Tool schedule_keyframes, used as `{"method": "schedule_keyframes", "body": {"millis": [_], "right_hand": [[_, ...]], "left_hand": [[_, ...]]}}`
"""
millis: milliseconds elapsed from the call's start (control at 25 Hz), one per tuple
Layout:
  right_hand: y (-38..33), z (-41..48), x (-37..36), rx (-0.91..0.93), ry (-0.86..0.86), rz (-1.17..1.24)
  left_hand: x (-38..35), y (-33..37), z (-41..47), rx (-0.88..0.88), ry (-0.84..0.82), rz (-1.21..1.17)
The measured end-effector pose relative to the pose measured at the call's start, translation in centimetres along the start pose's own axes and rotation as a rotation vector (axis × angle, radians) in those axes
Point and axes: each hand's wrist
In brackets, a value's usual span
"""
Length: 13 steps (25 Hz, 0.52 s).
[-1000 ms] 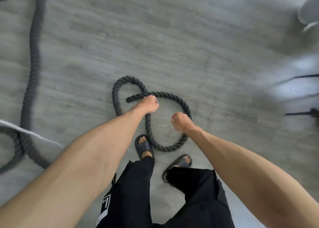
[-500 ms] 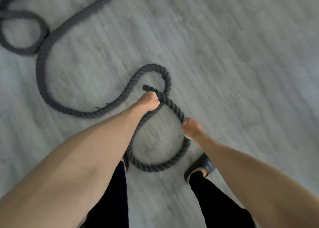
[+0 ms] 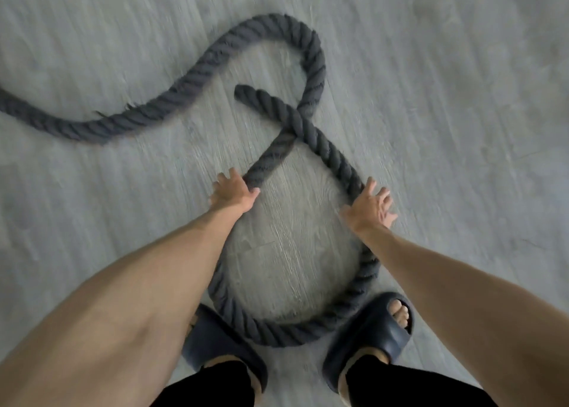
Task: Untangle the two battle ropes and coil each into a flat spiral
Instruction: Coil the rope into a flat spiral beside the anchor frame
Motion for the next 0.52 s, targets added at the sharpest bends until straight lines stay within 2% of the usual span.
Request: {"method": "schedule_keyframes", "body": {"millis": [80,160,240,320,400,520], "right_hand": [[1.4,2.2,-2.0,0.065,0.081,-0.015],[2.9,3.8,-2.8,0.156,0.185,-0.009],[4.2,5.1,-1.8,0.219,0.304,0.0],[5.1,7.1,0.7,0.236,0.392,-0.008],[6.1,9.5,3.7,0.26,0.456,-0.051],[7.9,12.8,8.0,0.258,0.505,-0.08]], "left_hand": [[-2.9,0.0,1.0,-0.088,0.157,0.045],[-3.9,2.0,1.3,-0.304,0.429,0.147],[-2.8,5.4,2.4,-0.483,0.579,0.2],[-0.5,9.3,4.0,-0.566,0.546,0.238],[1.2,12.3,5.4,-0.562,0.501,0.255],[2.1,15.1,5.2,-0.65,0.624,0.273]]}}
Point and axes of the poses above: each hand's wrist, its own z-axis towards the middle knuckle, its own x-axis out of the back of the hand, y = z × x, and after that the axes turned 2 degrees about y, right-handed
